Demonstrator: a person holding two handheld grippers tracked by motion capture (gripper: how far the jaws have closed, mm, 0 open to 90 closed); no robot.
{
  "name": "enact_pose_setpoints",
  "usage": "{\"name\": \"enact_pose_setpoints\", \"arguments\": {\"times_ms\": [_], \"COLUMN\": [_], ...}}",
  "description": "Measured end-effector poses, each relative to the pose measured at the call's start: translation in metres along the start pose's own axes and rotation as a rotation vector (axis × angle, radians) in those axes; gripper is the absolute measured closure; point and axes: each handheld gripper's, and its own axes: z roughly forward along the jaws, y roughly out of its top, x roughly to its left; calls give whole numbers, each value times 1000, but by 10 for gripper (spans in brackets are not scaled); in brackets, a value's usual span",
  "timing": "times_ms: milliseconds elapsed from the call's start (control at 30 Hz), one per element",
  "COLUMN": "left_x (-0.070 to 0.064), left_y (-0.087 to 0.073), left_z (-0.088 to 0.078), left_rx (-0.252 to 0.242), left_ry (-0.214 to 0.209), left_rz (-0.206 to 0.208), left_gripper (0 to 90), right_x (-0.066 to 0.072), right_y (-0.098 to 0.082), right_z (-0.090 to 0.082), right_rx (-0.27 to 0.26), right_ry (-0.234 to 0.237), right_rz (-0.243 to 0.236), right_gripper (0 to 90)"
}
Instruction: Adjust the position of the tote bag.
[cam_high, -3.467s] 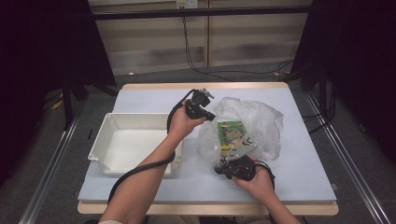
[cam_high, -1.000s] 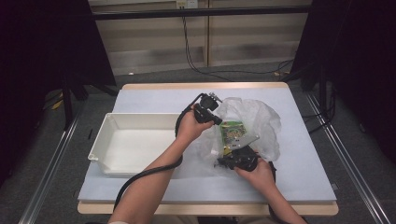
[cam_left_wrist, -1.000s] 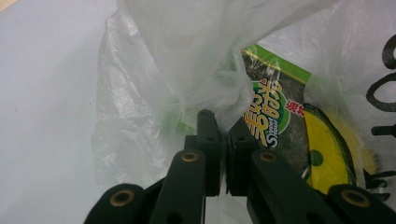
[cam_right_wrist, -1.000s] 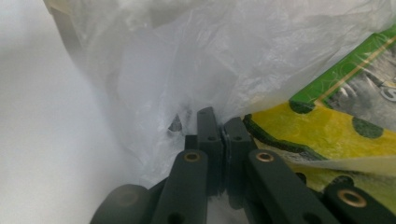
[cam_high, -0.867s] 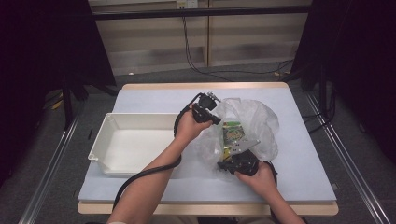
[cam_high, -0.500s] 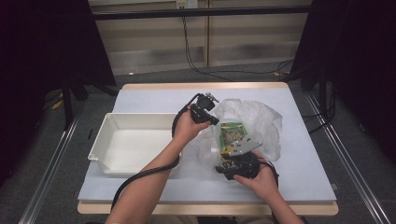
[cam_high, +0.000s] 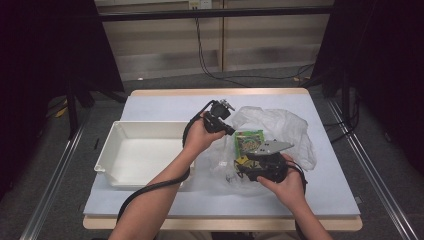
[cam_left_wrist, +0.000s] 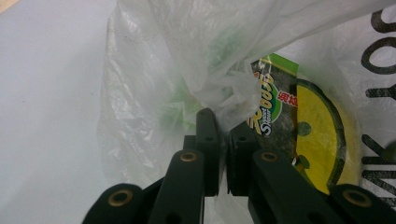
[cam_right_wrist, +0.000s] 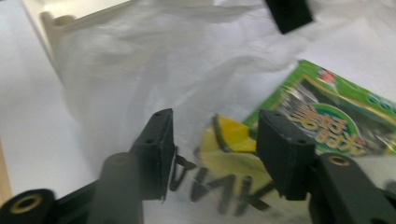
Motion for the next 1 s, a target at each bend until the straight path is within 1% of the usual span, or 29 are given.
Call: {"name": "enact_pose_setpoints", "arguments": {"times_ms": [33, 67, 100, 133, 167, 200, 233, 267, 300, 333, 367, 400, 433, 467, 500, 533, 567, 600, 633, 667, 700, 733, 767, 833, 867, 900, 933, 967, 1000], "left_x": [-1, -1, -2, -3, -4, -4, -6, -6, -7, -7, -8, -7, -8, -8, -9, -8, -9, -9, -8, -9, -9, -8, -10, -10, -9, -10, -11, -12, -12], "left_y": [0, 0, 0, 0, 1, 1, 1, 2, 2, 3, 2, 3, 2, 2, 2, 1, 0, 0, -1, -2, -2, -3, -3, -3, -2, -2, -1, 0, 3], "left_z": [0, 0, 0, -1, -1, -1, -1, -2, -2, -3, -4, -6, -8, -8, -9, -11, -12, -12, -14, -16, -16, -18, -19, -20, -22, -24, -25, -26, -28], "left_rx": [2, 4, 3, 0, 1, 4, 1, 5, 0, -6, -13, -14, -26, -26, -28, -33, -48, -48, -46, -48, -48, -48, -54, -59, -56, -64, -75, -91, -100], "left_ry": [3, -1, -4, -1, -1, -2, -5, -1, 0, 4, 3, 4, 12, 12, 13, 25, 25, 25, 24, 33, 33, 32, 39, 34, 33, 37, 43, 42, 33], "left_rz": [1, 13, 16, 19, 28, 27, 29, 41, 42, 48, 35, 51, 44, 44, 39, 47, 31, 31, 38, 33, 33, 44, 36, 37, 52, 43, 43, 41, 52], "left_gripper": [836, 836, 831, 831, 811, 811, 783, 746, 729, 697, 655, 642, 582, 558, 558, 459, 447, 446, 424, 402, 402, 399, 390, 383, 345, 345, 327, 327, 331], "right_x": [-5, -9, -14, -14, -24, -24, -28, -33, -36, -40, -42, -44, -48, -50, -50, -54, -56, -56, -57, -56, -56, -55, -54, -53, -51, -51, -50, -50, -50], "right_y": [-1, -3, -5, -5, -10, -10, -12, -15, -18, -20, -23, -24, -27, -28, -28, -31, -33, -33, -35, -39, -40, -41, -41, -40, -40, -40, -41, -41, -42], "right_z": [-1, -2, -4, -4, -7, -7, -9, -11, -12, -13, -14, -15, -16, -16, -16, -15, -14, -14, -13, -11, -11, -12, -13, -14, -17, -17, -19, -19, -20], "right_rx": [-3, 0, -3, -3, -1, -1, 3, -1, -3, 4, 7, 12, 11, 25, 25, 51, 55, 55, 72, 107, 114, 123, 117, 110, 101, 101, 93, 93, 95], "right_ry": [-3, -9, -21, -21, -52, -52, -78, -83, -86, -102, -118, -120, -126, -128, -128, -144, -139, -139, -145, -152, -134, -129, -134, -129, -114, -114, -100, -100, -99], "right_rz": [20, 46, 60, 60, 87, 87, 95, 107, 112, 113, 111, 113, 136, 134, 134, 142, 143, 143, 150, 131, 127, 142, 139, 136, 137, 137, 138, 138, 140], "right_gripper": [517, 564, 594, 594, 691, 691, 720, 770, 804, 837, 873, 891, 900, 900, 900, 900, 900, 900, 900, 900, 900, 885, 882, 871, 886, 886, 900, 900, 900]}}
